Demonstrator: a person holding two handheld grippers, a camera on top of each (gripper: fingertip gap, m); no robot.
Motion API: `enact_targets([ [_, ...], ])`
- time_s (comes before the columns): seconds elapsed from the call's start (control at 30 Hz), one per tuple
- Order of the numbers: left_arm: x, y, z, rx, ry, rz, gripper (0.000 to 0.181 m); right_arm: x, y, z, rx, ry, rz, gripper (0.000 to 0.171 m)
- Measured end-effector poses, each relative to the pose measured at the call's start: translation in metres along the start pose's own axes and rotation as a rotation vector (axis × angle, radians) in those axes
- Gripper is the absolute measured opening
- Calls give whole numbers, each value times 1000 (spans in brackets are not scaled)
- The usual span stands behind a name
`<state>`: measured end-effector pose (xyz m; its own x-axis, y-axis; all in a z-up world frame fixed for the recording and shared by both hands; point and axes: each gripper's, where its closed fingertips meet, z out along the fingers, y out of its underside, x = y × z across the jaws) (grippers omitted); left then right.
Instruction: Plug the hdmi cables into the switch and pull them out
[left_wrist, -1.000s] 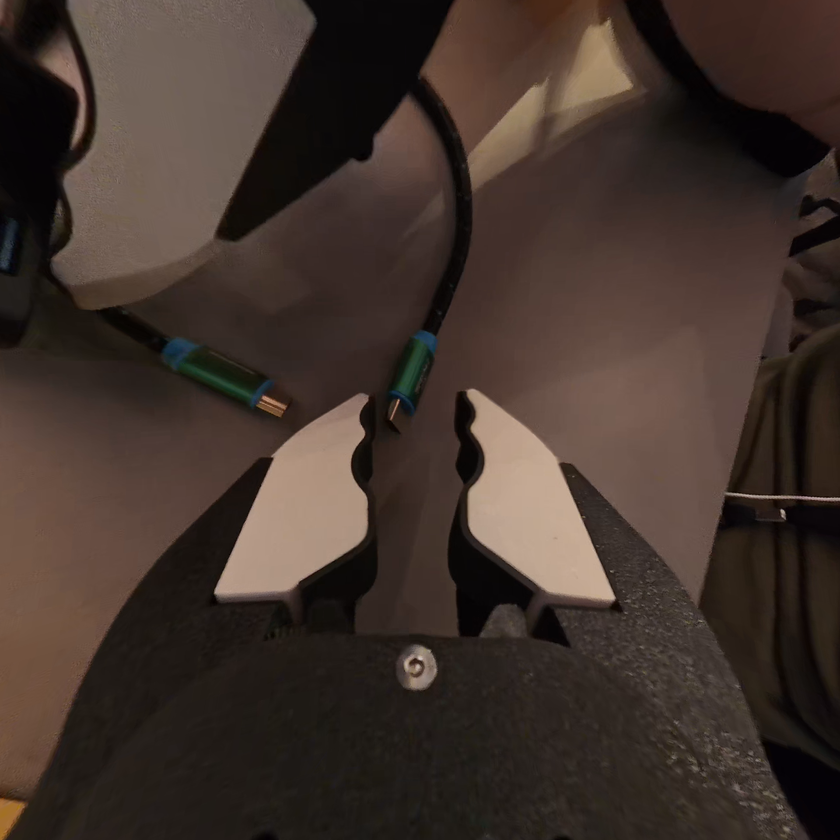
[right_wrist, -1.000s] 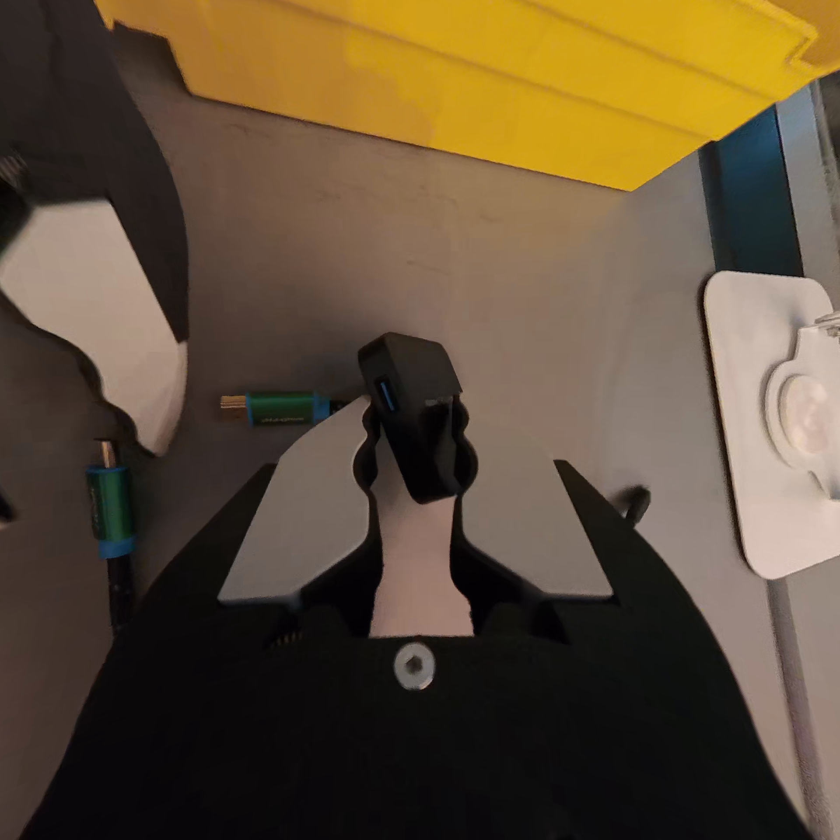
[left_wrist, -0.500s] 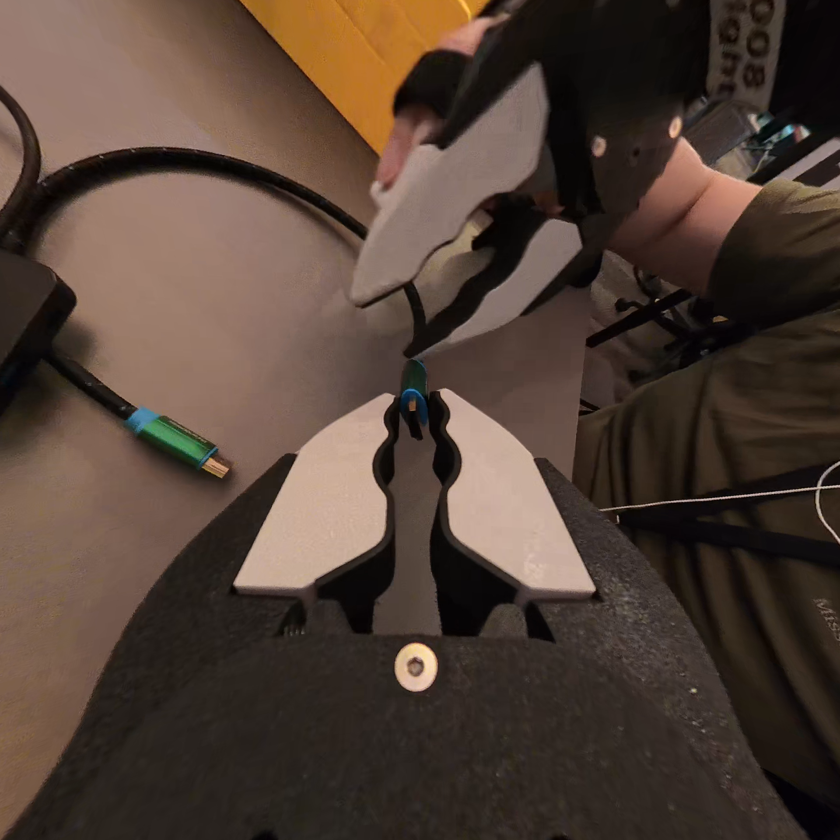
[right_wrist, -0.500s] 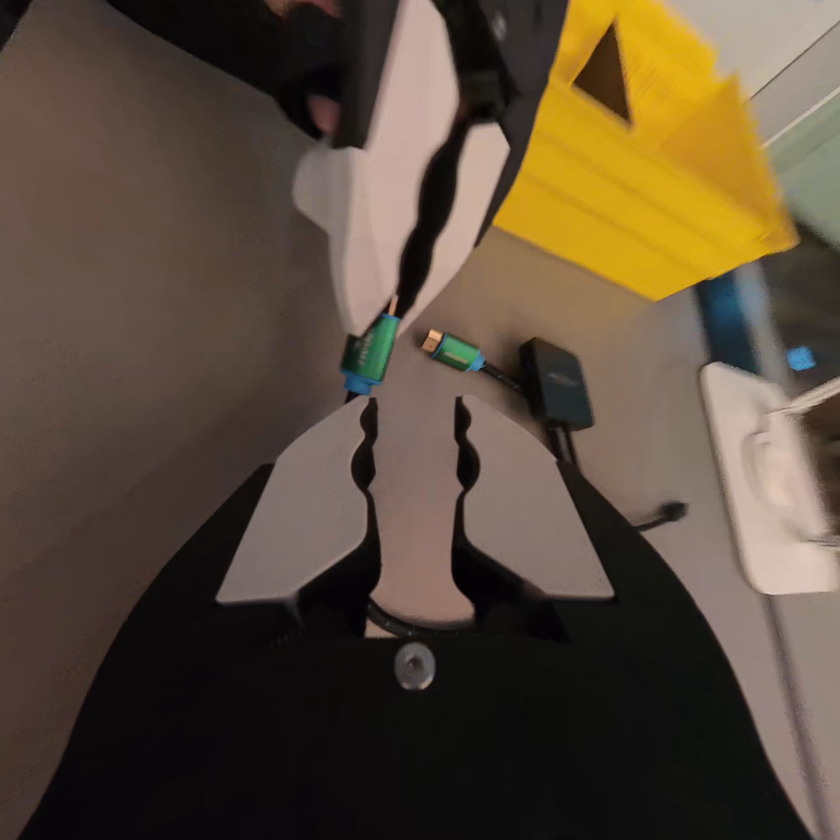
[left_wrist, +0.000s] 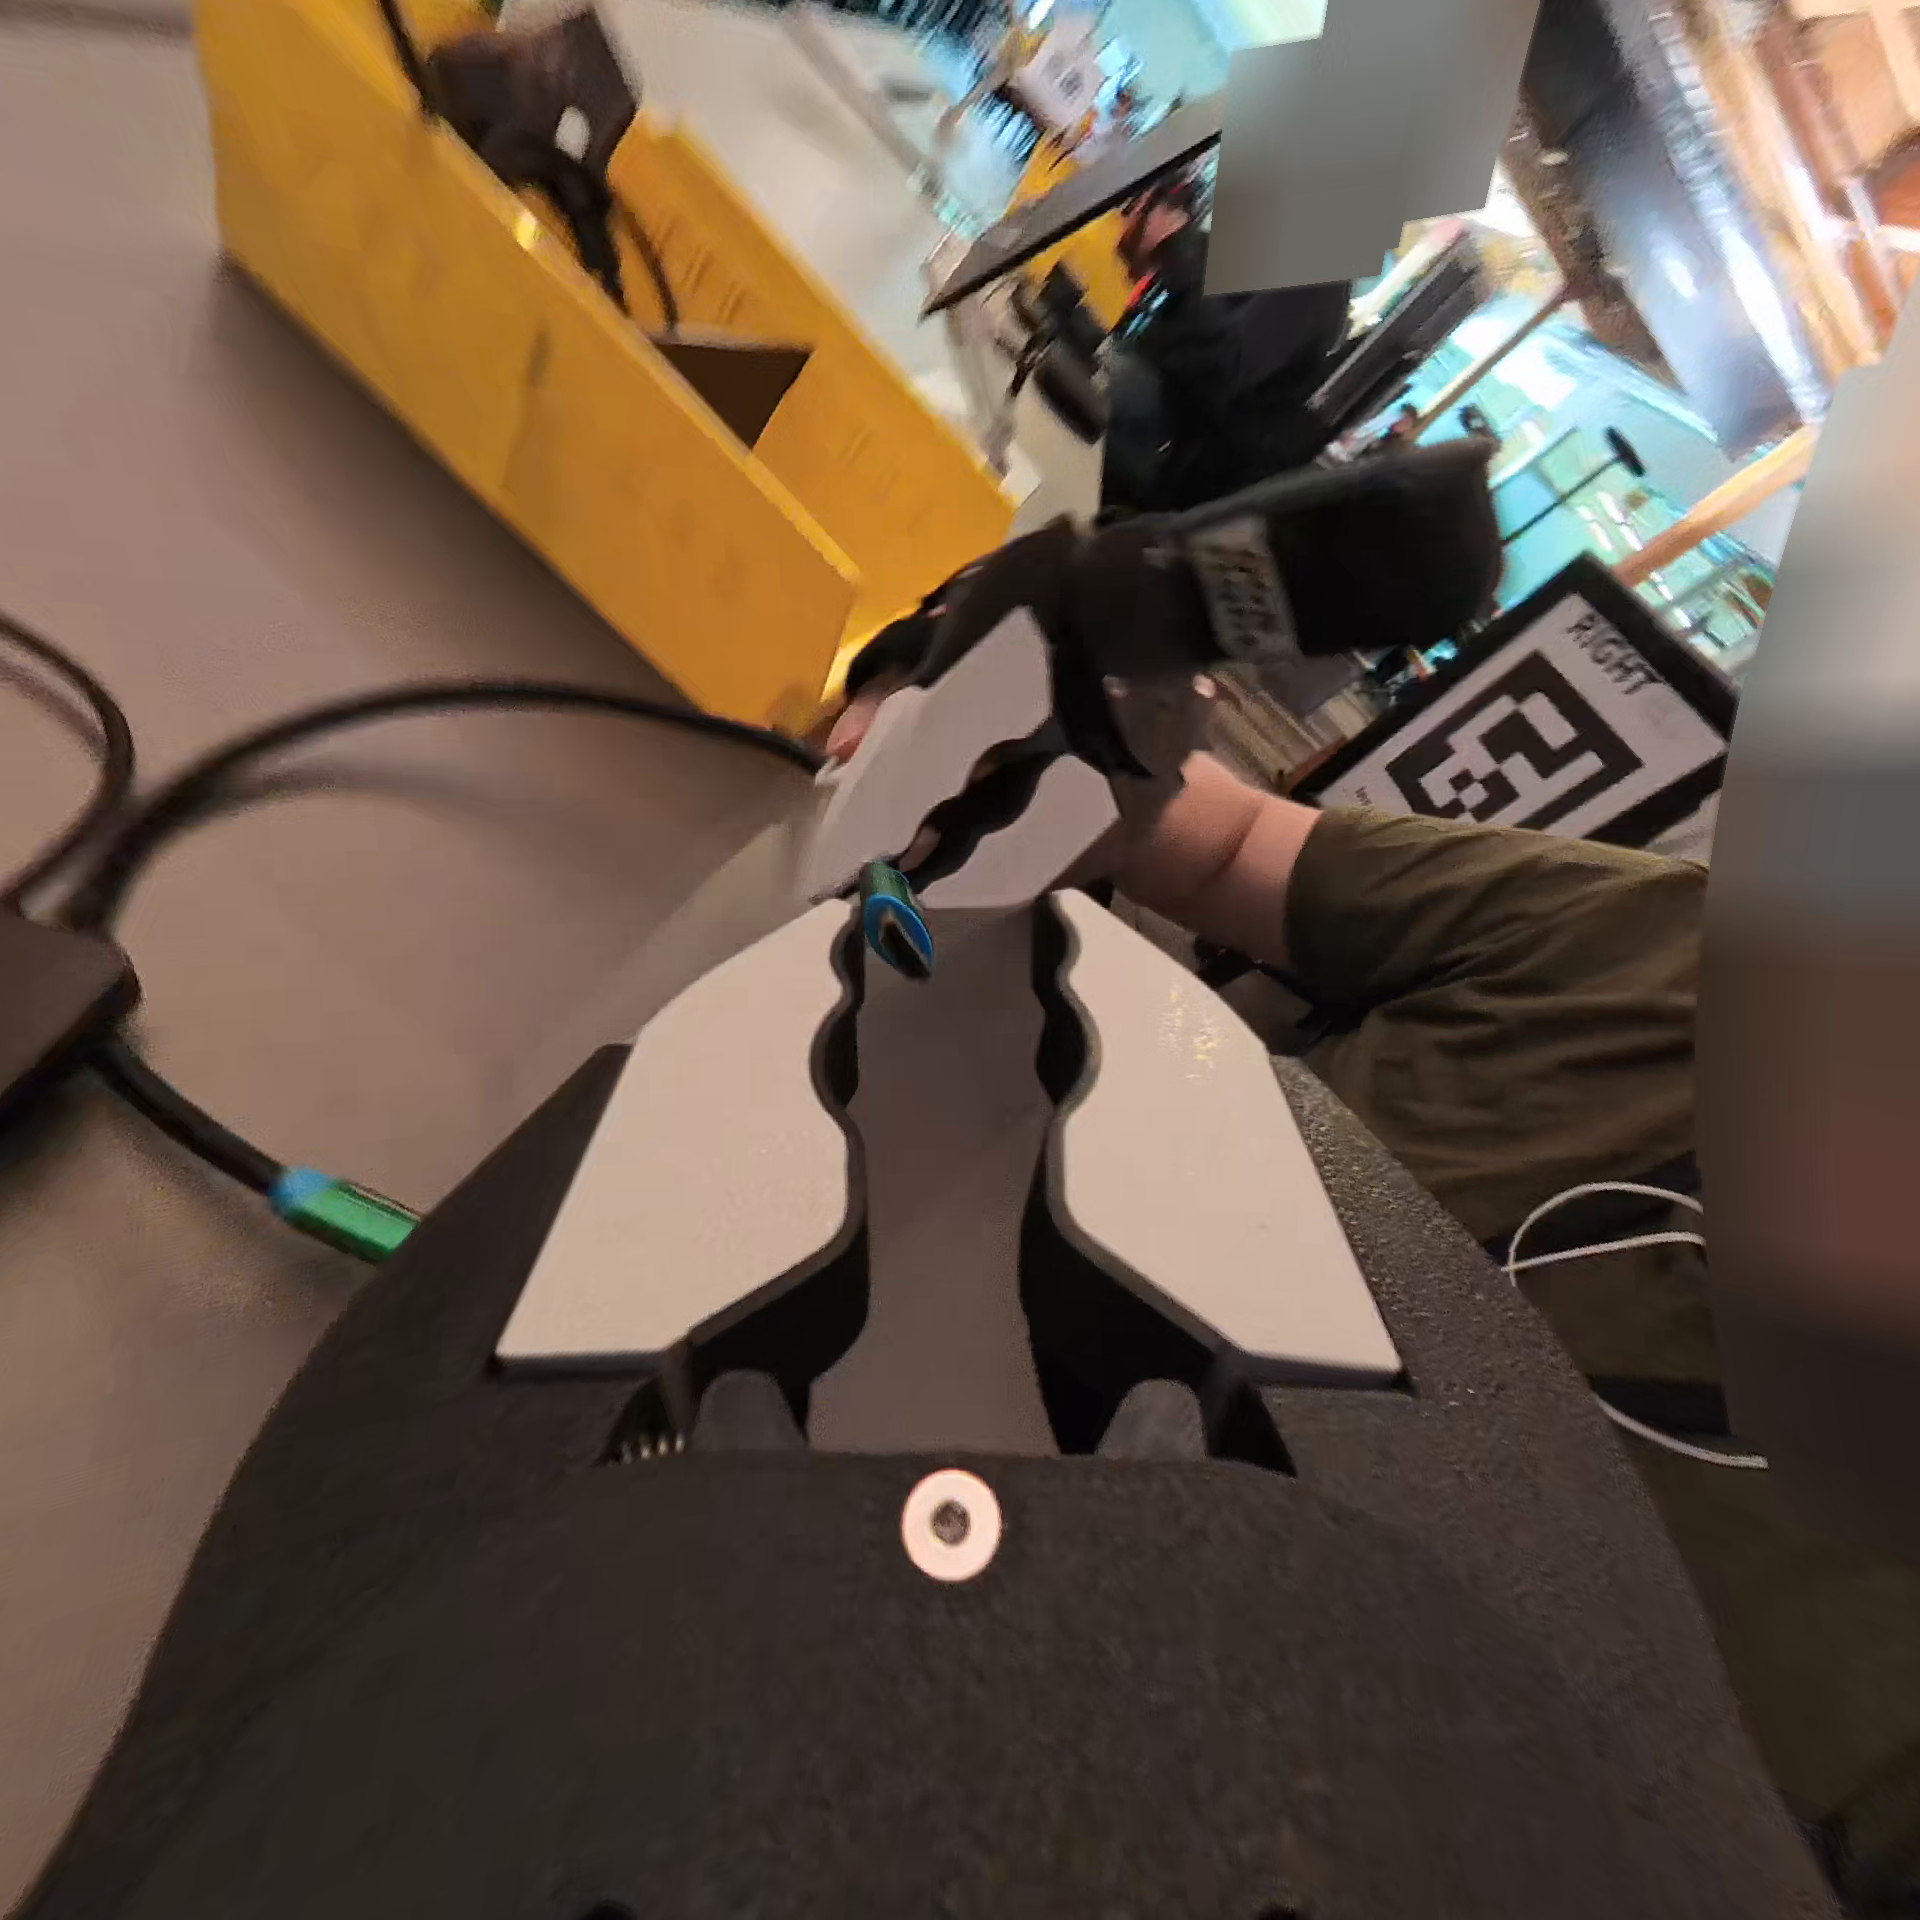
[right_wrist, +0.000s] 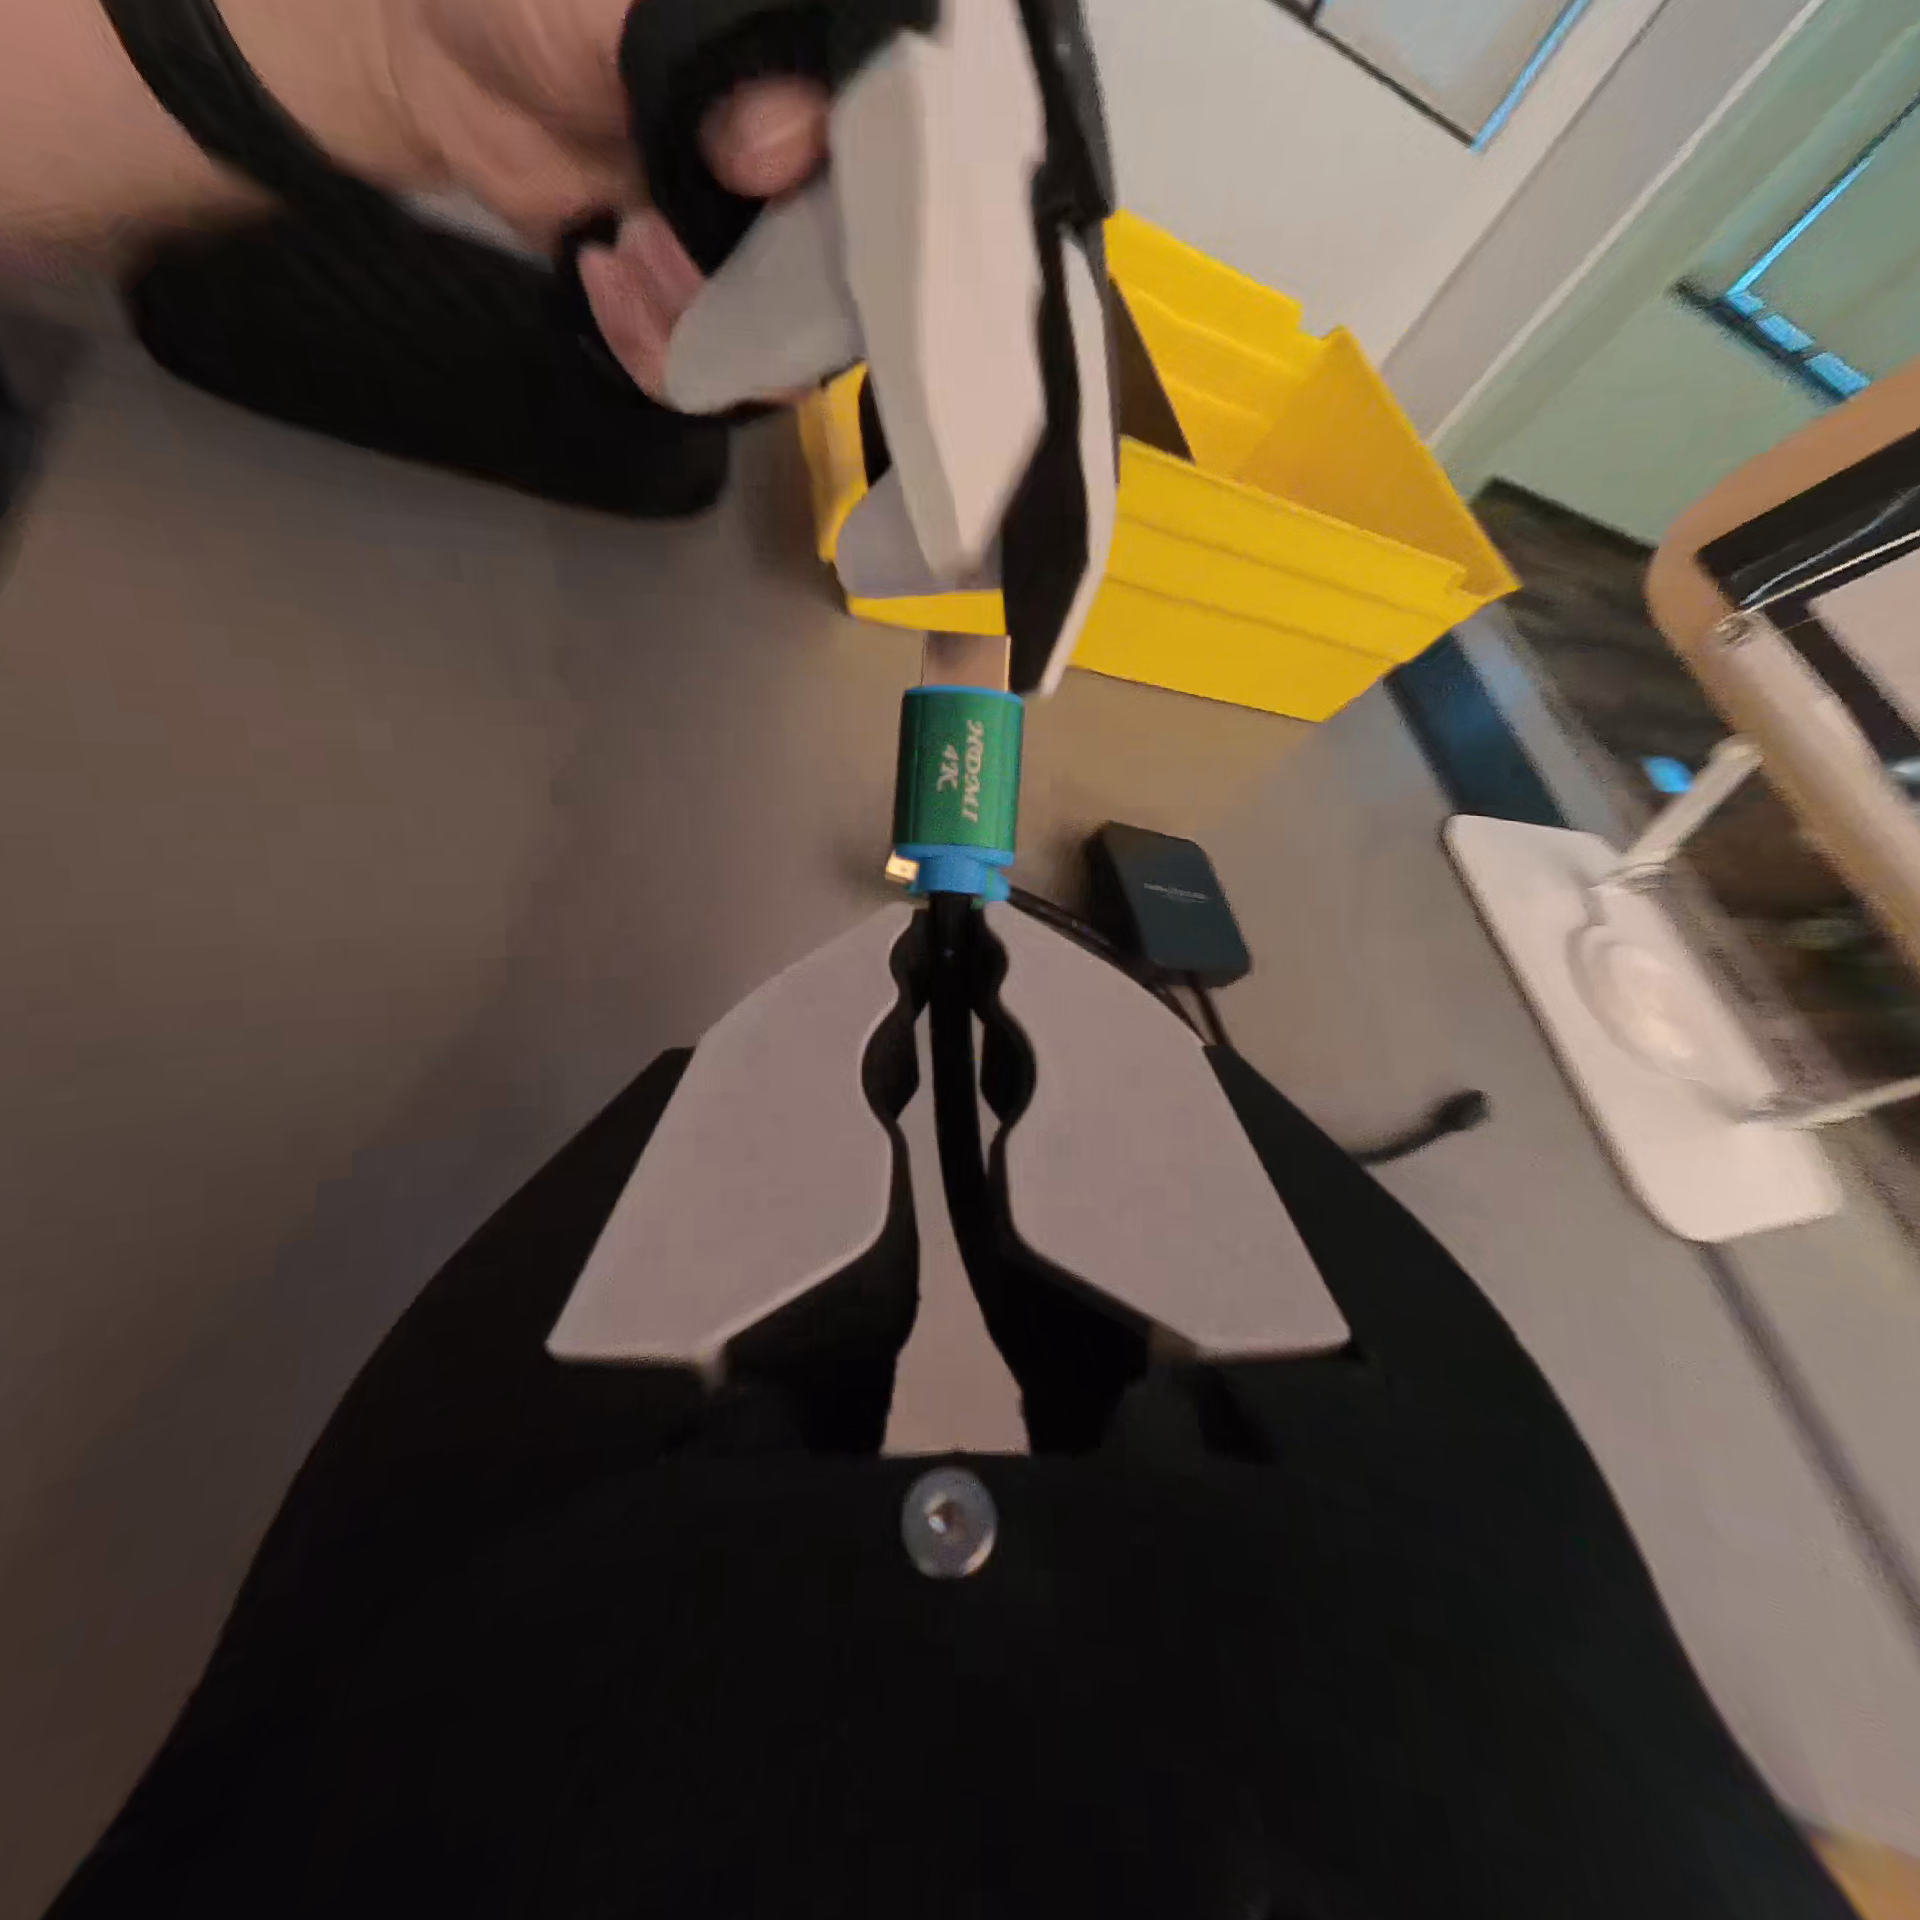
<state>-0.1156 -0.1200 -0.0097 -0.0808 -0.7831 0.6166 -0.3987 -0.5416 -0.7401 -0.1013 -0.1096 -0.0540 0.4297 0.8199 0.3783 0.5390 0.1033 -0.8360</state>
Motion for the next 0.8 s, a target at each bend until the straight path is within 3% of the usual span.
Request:
enact_targets([
  [0.17, 4, -4, -28, 50, -246, 460, 37, 3, -17, -28, 134, -160, 162, 7],
  [0.3, 20, -5, -15, 96, -297, 656, 43, -1, -21, -34, 142, -216, 150, 7],
  [0.43, 26, 1, 7, 14, -187, 502, 37, 6, -17, -34, 120, -132, 87, 7],
  [0.6, 17, -11, 20, 86, -86, 248, 30, 13, -12, -33, 43, 41, -163, 7],
  [0.8, 2, 1, 38, 17, -55, 179, 14, 14, -8, -31, -16, 141, -373, 7],
])
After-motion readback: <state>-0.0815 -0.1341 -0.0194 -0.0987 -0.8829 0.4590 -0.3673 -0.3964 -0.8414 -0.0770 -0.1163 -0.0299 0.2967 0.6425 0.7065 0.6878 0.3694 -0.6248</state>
